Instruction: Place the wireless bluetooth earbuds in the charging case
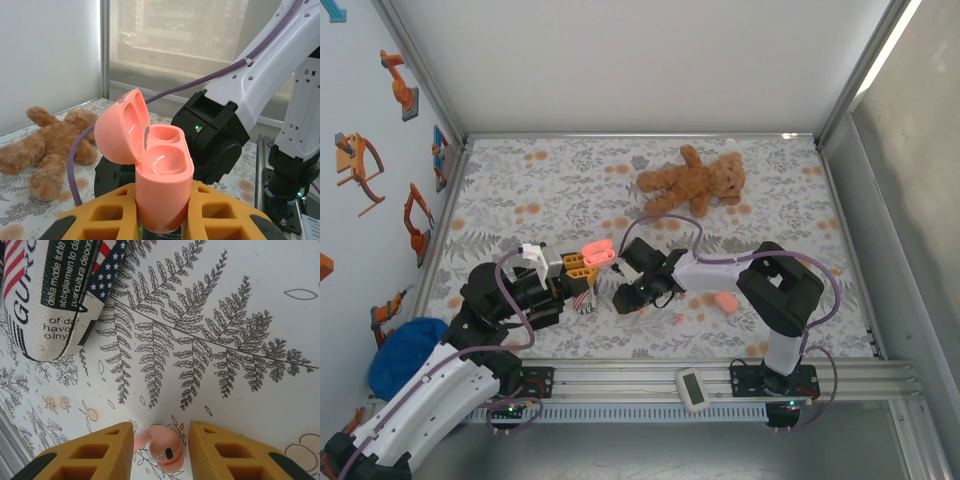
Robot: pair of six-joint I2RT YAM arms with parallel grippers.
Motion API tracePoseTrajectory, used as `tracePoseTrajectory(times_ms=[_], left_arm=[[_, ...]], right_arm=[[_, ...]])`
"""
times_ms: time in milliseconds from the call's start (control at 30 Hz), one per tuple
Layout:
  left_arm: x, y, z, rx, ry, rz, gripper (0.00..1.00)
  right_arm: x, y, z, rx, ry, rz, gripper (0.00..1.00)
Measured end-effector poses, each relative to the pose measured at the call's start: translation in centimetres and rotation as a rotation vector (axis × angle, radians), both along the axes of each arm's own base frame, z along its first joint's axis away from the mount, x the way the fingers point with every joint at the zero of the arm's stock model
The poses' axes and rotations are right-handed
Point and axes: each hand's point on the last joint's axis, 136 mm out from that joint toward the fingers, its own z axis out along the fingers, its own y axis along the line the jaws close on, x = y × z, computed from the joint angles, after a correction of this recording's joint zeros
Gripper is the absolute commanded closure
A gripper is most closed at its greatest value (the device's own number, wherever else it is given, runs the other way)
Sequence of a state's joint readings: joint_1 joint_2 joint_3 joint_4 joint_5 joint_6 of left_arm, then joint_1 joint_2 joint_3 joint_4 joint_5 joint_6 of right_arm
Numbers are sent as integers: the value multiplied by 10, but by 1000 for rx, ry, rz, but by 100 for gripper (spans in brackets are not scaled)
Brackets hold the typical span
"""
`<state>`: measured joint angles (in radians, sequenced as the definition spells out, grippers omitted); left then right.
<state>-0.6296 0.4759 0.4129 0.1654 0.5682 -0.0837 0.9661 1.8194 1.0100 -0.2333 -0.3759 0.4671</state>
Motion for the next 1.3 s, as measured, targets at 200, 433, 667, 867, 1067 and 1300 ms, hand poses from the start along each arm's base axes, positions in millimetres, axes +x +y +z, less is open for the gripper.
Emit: tracePoseTrajectory(times_ms=[200,433,667,867,1067,1300], left_arm=[[0,0,0,1,2,0,97],[0,0,-1,1,2,1,97],[1,0,-1,2,2,4,97],[1,0,-1,2,2,5,97],[1,0,-1,2,2,7,97],[0,-1,-1,2,3,2,97]], right_arm=[[0,-1,-1,-20,-17,14,71],[1,-2,-1,-30,-23,16,74],[-3,0,-1,-30,-28,35,80],[-3,-1,5,-24,-39,37,80],[5,-5,33,-3,-123,27,79],[17,-31,94,24,-326,-10,80]])
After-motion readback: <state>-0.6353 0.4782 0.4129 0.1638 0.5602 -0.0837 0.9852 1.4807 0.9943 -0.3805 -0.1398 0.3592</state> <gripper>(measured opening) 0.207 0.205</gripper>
